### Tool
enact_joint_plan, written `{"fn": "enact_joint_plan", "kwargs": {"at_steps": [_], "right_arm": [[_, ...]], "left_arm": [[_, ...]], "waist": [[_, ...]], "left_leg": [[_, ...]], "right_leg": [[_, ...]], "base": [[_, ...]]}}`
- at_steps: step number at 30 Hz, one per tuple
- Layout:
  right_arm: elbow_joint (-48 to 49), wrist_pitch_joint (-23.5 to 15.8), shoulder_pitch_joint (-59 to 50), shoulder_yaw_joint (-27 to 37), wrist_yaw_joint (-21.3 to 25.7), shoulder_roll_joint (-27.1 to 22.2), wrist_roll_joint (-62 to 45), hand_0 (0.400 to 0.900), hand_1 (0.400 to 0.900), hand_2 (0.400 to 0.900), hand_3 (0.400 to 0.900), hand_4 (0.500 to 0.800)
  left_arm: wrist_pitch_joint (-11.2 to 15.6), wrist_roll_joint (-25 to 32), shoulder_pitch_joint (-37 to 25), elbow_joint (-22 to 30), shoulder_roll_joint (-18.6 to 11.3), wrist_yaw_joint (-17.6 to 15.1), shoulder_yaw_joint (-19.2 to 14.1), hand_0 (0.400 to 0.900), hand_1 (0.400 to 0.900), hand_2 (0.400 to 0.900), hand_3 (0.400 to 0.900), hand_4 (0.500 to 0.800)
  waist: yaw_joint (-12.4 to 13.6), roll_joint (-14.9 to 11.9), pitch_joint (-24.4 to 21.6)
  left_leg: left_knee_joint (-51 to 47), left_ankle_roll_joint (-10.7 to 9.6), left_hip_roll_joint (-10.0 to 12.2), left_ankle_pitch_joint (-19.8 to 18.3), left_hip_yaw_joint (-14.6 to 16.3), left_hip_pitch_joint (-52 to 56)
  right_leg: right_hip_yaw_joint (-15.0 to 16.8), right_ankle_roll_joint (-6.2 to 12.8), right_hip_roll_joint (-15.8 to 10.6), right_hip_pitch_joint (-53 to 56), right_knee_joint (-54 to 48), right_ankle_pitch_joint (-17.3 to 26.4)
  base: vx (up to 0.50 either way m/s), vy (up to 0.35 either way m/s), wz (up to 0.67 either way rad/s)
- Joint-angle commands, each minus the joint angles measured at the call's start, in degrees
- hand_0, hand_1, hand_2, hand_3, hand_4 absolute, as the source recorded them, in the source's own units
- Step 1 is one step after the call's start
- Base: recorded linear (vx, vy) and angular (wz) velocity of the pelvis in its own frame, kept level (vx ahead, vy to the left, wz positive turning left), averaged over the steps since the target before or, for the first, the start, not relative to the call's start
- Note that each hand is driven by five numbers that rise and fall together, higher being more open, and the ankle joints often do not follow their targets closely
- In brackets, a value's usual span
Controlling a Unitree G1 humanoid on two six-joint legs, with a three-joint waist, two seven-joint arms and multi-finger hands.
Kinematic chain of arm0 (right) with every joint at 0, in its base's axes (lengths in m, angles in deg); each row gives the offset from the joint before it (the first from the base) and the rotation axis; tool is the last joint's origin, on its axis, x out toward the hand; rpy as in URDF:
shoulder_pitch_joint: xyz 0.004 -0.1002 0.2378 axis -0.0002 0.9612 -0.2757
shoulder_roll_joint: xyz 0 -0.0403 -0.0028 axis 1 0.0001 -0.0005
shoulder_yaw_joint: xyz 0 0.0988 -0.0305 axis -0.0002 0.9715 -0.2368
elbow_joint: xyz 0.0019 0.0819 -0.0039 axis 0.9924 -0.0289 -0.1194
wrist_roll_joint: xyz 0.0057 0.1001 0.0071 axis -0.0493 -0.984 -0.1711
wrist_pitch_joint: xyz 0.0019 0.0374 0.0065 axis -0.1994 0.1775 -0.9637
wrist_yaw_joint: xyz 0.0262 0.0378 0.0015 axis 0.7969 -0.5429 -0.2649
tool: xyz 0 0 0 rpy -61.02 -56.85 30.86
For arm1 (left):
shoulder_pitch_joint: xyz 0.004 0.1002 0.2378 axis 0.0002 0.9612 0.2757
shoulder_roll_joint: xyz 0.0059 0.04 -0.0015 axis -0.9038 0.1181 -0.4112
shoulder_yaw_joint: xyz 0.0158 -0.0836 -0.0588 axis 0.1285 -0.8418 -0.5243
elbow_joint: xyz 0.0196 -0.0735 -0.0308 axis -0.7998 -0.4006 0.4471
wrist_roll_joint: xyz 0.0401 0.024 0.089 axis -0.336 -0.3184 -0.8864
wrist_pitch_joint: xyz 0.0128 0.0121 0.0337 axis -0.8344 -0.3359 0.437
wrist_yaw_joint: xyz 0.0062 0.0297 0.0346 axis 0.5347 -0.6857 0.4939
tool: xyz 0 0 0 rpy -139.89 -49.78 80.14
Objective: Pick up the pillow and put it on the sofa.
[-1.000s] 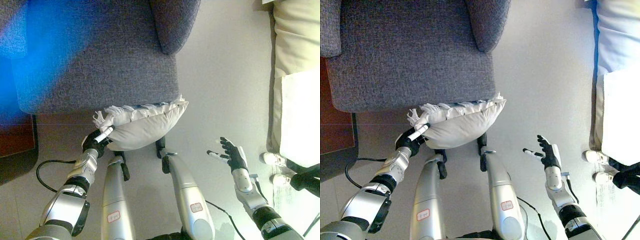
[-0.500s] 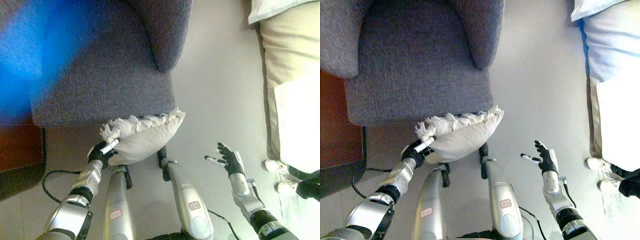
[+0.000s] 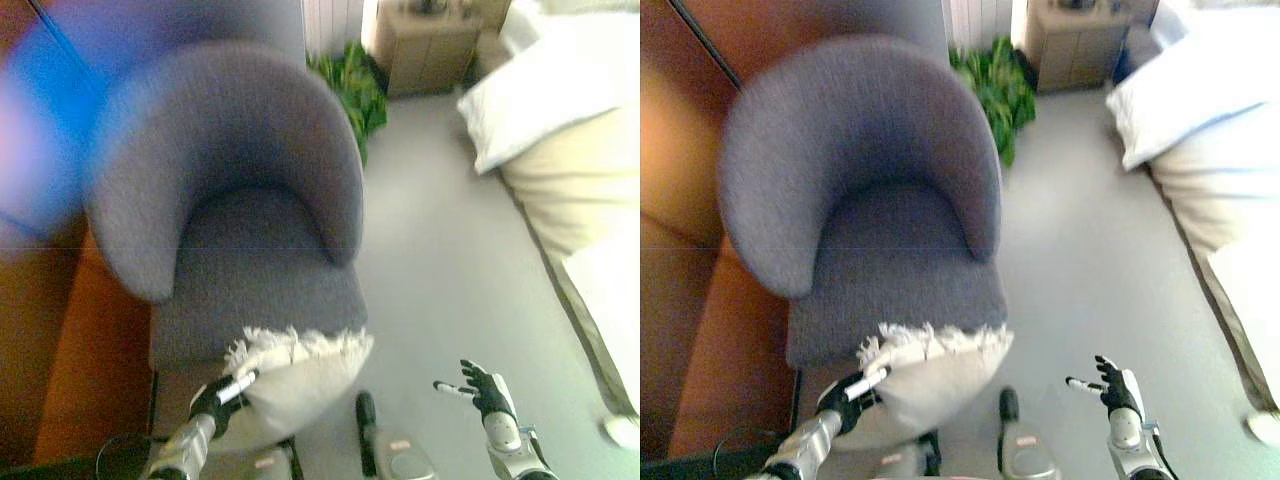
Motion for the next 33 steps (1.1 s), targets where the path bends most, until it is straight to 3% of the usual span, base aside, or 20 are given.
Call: {"fn": "enact_joint_plan", "kwargs": {"at_steps": [1,3,4,5,9,10,12,15,17,18,19,21,24,28,33], "right_arm": [[-2.28,0.53,-0.85,4.3,0.01,-2.54,2.67,0.9,0.9,0.9,0.9,0.8],[-2.23,1.3,-0.44,5.08,-0.63,-2.92,3.18,0.9,0.9,0.9,0.9,0.8],[-1.59,2.25,-0.12,5.48,-0.82,-3.07,3.26,0.9,0.9,0.9,0.9,0.8],[-1.08,2.89,0.13,5.83,-0.95,-3.17,3.39,0.9,0.9,0.9,0.9,0.8],[-0.31,3.85,0.57,7.11,-2.19,-4.46,3.13,0.9,0.9,0.9,0.9,0.8],[-0.3,4.07,0.58,7.41,-2.29,-4.86,2.91,0.9,0.9,0.9,0.9,0.8],[-0.69,4.0,0.63,7.49,-2.19,-5.22,2.53,0.9,0.9,0.9,0.9,0.8],[-1.7,3.67,0.43,7.11,-2.21,-6.24,1.98,0.9,0.9,0.9,0.9,0.8],[-2.03,3.51,0.4,6.97,-2.46,-6.83,2.01,0.9,0.9,0.9,0.9,0.8],[-2.8,3.17,0.39,6.73,-2.57,-7.41,1.99,0.9,0.9,0.9,0.9,0.8],[-3.31,2.85,0.33,6.64,-2.67,-7.66,2.03,0.9,0.9,0.9,0.9,0.8],[-4.27,2.35,-0.06,6.07,-3.14,-8.57,1.98,0.9,0.9,0.9,0.9,0.8],[-4.96,2.01,-0.85,5.03,-3.54,-9.44,1.56,0.9,0.9,0.9,0.9,0.8],[-5.65,1.95,-2.16,3.41,-3.8,-10.01,1.08,0.9,0.9,0.9,0.9,0.8],[-6.16,2.2,-3.54,1.64,-4.05,-10.53,0.97,0.9,0.9,0.9,0.9,0.8]], "left_arm": [[7.15,-2.24,-1.99,8.51,-3.59,2.18,-3.97,0.4,0.4,0.4,0.4,0.5],[7.37,-4.14,-1.03,13.28,-4.7,1.41,-4.17,0.4,0.4,0.4,0.4,0.5],[5.69,-4.76,-0.55,17.1,-5.53,0.43,-4.29,0.4,0.4,0.4,0.4,0.5],[5.65,-5.65,-0.26,19.75,-6.2,-0.18,-4.37,0.4,0.4,0.4,0.4,0.5],[3.75,-7.97,-0.33,31.7,-11.31,-2.1,-4.76,0.4,0.4,0.4,0.4,0.5],[1.46,-9.18,-1.0,36.98,-14.03,-2.93,-5.43,0.4,0.4,0.4,0.4,0.5],[-2.17,-11.28,-2.29,42.2,-17.26,-3.74,-6.42,0.4,0.4,0.4,0.4,0.5],[-5.99,-13.9,-6.47,46.56,-23.74,-3.93,-6.76,0.4,0.4,0.4,0.4,0.5],[-7.86,-14.57,-9.31,46.98,-27.32,-3.58,-6.78,0.4,0.4,0.4,0.4,0.5],[-8.6,-15.24,-12.62,45.93,-31.1,-3.05,-6.64,0.4,0.4,0.4,0.4,0.5],[-8.97,-15.8,-14.66,44.98,-33.03,-2.4,-6.19,0.4,0.4,0.4,0.4,0.5],[-8.56,-15.28,-20.23,41.96,-37.54,-1.3,-4.4,0.4,0.4,0.4,0.4,0.5],[-8.32,-15.23,-29.1,37.37,-41.85,0.95,0.07,0.4,0.4,0.4,0.4,0.5],[-7.76,-16.68,-40.69,30.57,-44.23,3.05,7.92,0.4,0.4,0.4,0.4,0.5],[-7.19,-17.33,-53.29,22.09,-44.55,5.03,18.07,0.4,0.4,0.4,0.4,0.5]], "waist": [[3.02,-2.63,-5.89],[3.5,-2.36,-6.79],[3.78,-2.2,-7.22],[3.98,-2.07,-7.51],[4.66,-1.72,-8.23],[5.01,-1.58,-8.56],[5.19,-1.46,-8.86],[5.2,-1.02,-9.68],[4.96,-0.8,-9.99],[4.61,-0.49,-10.42],[4.41,-0.35,-10.55],[3.75,0.2,-10.9],[2.86,0.84,-11.09],[1.71,1.53,-11.44],[0.23,2.14,-11.84]], "left_leg": [[4.99,-0.4,-1.08,-3.06,2.16,-2.15],[4.53,-0.37,-0.84,-3.41,2.39,-0.61],[4.19,-0.31,-0.66,-3.61,2.48,0.31],[3.91,-0.27,-0.55,-3.69,2.6,0.91],[3.26,-0.12,0.07,-4.03,2.8,2.57],[2.98,-0.07,0.1,-4.09,2.62,2.91],[2.58,-0.02,0.19,-4.09,2.57,3.42],[1.8,-0.1,0.35,-3.95,2.5,4.07],[1.46,-0.28,0.43,-3.78,2.48,4.27],[1.16,-0.45,0.54,-3.67,2.59,4.45],[1.0,-0.53,0.62,-3.59,2.73,4.58],[0.58,-0.79,0.79,-3.32,2.99,4.79],[0.2,-1.07,0.99,-3.2,3.39,5.14],[-0.32,-1.22,1.14,-3.17,4.1,5.75],[-0.38,-1.13,1.24,-3.46,5.28,6.47]], "right_leg": [[-3.46,3.43,-2.46,1.49,4.72,-6.34],[-4.0,3.57,-2.86,3.03,3.96,-6.27],[-4.31,3.67,-3.01,3.86,3.56,-6.21],[-4.57,3.77,-3.1,4.44,3.27,-6.15],[-5.65,3.81,-3.24,6.18,2.69,-6.42],[-6.05,3.85,-3.3,6.63,2.5,-6.55],[-6.5,4.0,-3.43,7.15,2.1,-6.53],[-7.0,4.44,-3.67,7.77,1.29,-6.32],[-7.1,4.72,-3.78,7.88,0.97,-6.17],[-7.1,4.99,-3.91,7.95,0.64,-5.97],[-7.12,5.14,-3.96,8.0,0.45,-5.85],[-7.0,5.44,-4.02,7.92,0.16,-5.55],[-6.84,5.78,-4.07,7.83,-0.05,-5.36],[-6.46,6.16,-4.01,7.64,-0.15,-5.2],[-5.96,6.49,-3.94,7.37,0.02,-5.16]], "base": [[0.13,0.048,-0.05],[0.03,0.018,-0.01],[0.01,0.024,0.03],[0.01,0.018,0.06],[-0.02,0.011,0.11],[-0.03,0.008,0.14],[-0.02,0.01,0.13],[0.0,0.007,0.07],[0.0,0.003,0.02],[0.0,0.0,0.0],[0.0,0.0,0.0],[0.0,0.0,0.0],[0.0,0.0,0.0],[0.01,-0.018,-0.05],[0.05,-0.01,-0.12]]}}
